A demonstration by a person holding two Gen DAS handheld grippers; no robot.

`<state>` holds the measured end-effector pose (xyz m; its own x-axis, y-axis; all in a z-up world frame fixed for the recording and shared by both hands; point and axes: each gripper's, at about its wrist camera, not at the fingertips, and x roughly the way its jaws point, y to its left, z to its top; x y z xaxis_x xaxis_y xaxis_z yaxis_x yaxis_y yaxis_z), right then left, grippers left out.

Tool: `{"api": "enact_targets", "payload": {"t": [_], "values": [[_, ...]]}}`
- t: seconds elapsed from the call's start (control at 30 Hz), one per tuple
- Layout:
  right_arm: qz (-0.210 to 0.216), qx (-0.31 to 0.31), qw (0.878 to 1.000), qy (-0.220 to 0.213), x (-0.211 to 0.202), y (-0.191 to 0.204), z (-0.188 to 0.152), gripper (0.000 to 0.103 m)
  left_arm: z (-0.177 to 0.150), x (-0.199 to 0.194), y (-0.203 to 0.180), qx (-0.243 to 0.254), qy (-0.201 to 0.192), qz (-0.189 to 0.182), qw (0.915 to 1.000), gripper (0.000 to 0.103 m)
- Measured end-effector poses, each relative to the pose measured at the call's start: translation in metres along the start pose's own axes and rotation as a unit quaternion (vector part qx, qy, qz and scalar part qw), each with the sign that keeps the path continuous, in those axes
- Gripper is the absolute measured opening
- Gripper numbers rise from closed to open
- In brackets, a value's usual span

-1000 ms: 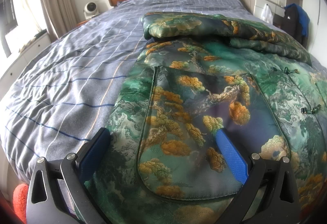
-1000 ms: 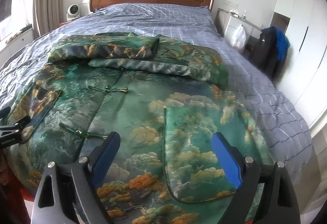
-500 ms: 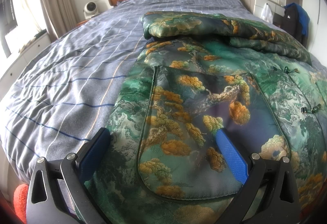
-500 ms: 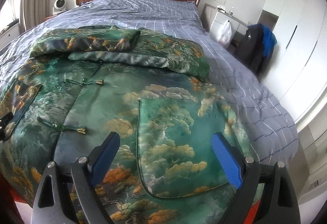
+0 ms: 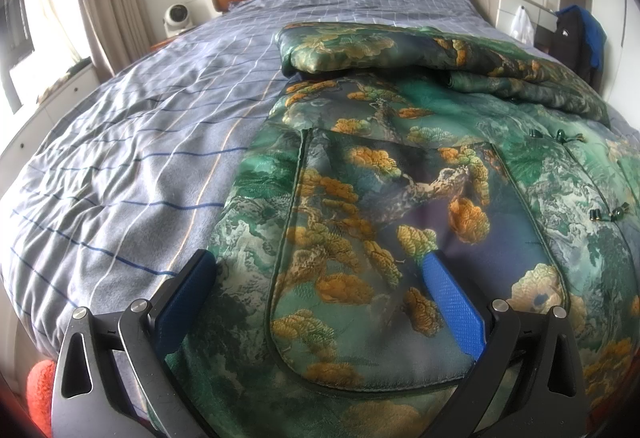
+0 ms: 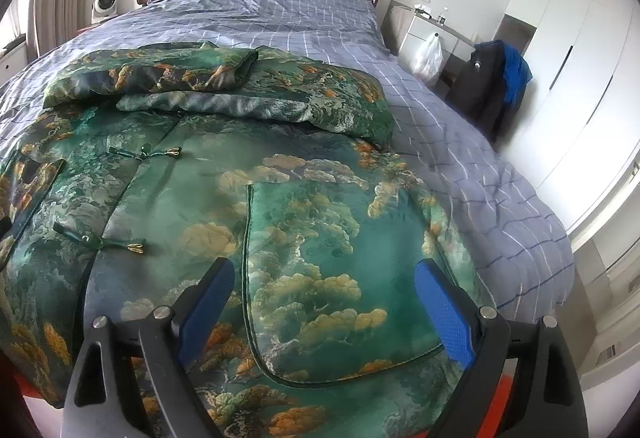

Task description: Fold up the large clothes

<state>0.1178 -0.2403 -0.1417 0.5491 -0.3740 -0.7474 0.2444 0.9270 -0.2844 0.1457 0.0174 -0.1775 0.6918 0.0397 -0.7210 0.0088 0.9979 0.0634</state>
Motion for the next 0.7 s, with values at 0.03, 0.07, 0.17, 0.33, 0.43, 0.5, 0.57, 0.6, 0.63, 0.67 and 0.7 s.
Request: {"api": "enact_targets", "payload": {"t": [0.03, 0.07, 0.17, 0.33, 0.43, 0.5, 0.57, 0.6, 0.63, 0.67, 0.7], "values": [[-0.001, 0.0, 1.0, 0.0, -0.0002, 0.0001, 0.0, 0.091, 0.0004, -0.0004, 0.0002, 0.0, 0.0, 0.0, 1.0, 0.103], [-0.001, 0.0, 1.0, 0.001, 0.0, 0.0001, 0.0, 0.091, -0.0001, 0.0, 0.0, 0.0, 0.0, 0.0, 1.0, 0.103], [-0.002, 0.0, 1.0, 0.002, 0.0006, -0.0001, -0.0004, 0.091, 0.0001, -0.0002, 0.0, 0.0, 0.0, 0.0, 1.0, 0.103], [-0.004, 0.004, 1.0, 0.004, 0.0018, -0.002, -0.0009, 0.091, 0.0002, -0.0004, 0.0, 0.0, 0.0, 0.0, 1.0, 0.103], [-0.004, 0.006, 1.0, 0.006, 0.0026, -0.0031, -0.0012, 0.091, 0.0003, -0.0005, 0.0001, 0.0, 0.0, 0.0, 1.0, 0.103], [-0.005, 0.007, 1.0, 0.008, 0.003, -0.0035, -0.0016, 0.091, 0.0002, -0.0005, 0.0001, 0.0, 0.0, 0.0, 1.0, 0.103], [-0.005, 0.008, 1.0, 0.009, 0.0035, -0.0036, -0.0018, 0.091, -0.0001, -0.0002, -0.0001, 0.001, 0.0, 0.0, 1.0, 0.103], [-0.005, 0.008, 1.0, 0.009, 0.0035, -0.0037, -0.002, 0.091, 0.0003, -0.0006, 0.0002, 0.001, 0.0, 0.0, 1.0, 0.103], [-0.004, 0.008, 1.0, 0.01, 0.0033, -0.0035, -0.002, 0.091, 0.0002, -0.0005, 0.0001, 0.001, 0.0, 0.0, 1.0, 0.103], [-0.004, 0.008, 1.0, 0.01, 0.0034, -0.0035, -0.0021, 0.091, 0.0003, -0.0006, 0.0001, 0.001, 0.0, 0.0, 1.0, 0.103], [-0.003, 0.009, 1.0, 0.01, 0.0034, -0.0035, -0.0021, 0.091, 0.0001, -0.0004, -0.0001, 0.001, 0.0, 0.0, 1.0, 0.103]]}}
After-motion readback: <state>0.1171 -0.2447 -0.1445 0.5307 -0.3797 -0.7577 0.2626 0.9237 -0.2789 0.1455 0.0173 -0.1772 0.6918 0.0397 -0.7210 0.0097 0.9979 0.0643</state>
